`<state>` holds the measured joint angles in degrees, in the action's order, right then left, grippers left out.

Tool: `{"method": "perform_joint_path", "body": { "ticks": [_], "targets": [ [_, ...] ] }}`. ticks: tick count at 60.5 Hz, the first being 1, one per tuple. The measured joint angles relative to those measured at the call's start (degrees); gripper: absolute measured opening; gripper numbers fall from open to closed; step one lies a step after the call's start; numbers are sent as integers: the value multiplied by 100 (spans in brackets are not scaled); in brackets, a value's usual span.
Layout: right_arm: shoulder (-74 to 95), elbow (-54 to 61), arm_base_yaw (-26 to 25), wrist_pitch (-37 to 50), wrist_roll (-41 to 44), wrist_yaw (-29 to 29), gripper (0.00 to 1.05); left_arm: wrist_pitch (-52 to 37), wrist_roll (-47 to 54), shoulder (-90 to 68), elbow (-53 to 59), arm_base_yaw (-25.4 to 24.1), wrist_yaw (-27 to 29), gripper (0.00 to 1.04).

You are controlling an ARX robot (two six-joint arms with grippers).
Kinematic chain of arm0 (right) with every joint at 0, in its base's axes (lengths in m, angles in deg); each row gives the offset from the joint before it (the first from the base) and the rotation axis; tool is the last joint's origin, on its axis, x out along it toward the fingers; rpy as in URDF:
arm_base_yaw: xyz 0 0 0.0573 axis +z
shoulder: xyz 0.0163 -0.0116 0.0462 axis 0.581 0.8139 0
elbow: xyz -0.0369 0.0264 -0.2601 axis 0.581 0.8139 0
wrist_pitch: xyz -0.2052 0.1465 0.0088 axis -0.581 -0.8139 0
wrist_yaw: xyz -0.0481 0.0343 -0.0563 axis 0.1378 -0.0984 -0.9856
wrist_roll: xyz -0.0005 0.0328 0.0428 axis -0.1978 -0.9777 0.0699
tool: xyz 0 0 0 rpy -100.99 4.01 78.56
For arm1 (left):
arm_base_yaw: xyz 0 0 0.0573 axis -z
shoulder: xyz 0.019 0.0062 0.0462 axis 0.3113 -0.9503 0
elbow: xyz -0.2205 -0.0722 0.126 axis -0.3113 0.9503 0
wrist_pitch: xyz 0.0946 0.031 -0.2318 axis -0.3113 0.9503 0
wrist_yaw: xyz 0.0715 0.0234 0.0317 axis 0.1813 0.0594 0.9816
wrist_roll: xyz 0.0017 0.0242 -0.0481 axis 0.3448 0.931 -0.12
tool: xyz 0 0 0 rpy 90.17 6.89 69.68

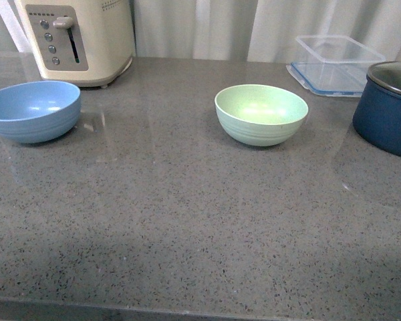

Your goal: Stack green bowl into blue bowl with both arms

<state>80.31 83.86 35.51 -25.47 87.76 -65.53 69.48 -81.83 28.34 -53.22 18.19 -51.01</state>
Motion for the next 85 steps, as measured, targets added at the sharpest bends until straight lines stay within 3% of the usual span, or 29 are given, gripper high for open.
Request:
{"method": "perform_joint_path", "body": {
  "ticks": [49, 51, 54, 56, 85],
  "targets": [
    [0, 0, 0, 0, 0, 0, 95, 2, 0, -2, 0, 0, 7, 98],
    [0, 0, 0, 0, 0, 0, 95, 105, -13, -83, -17, 111, 361, 98],
    [0, 0, 0, 0, 0, -2, 95, 330, -22, -509, -129, 304, 1473, 98],
    [0, 0, 0, 0, 0, -2, 95, 323, -68, -887, -210, 271, 1727, 98],
    [0, 0, 0, 0, 0, 0, 95, -107, -946, -4131, -2262, -737, 1084, 98]
  ]
}}
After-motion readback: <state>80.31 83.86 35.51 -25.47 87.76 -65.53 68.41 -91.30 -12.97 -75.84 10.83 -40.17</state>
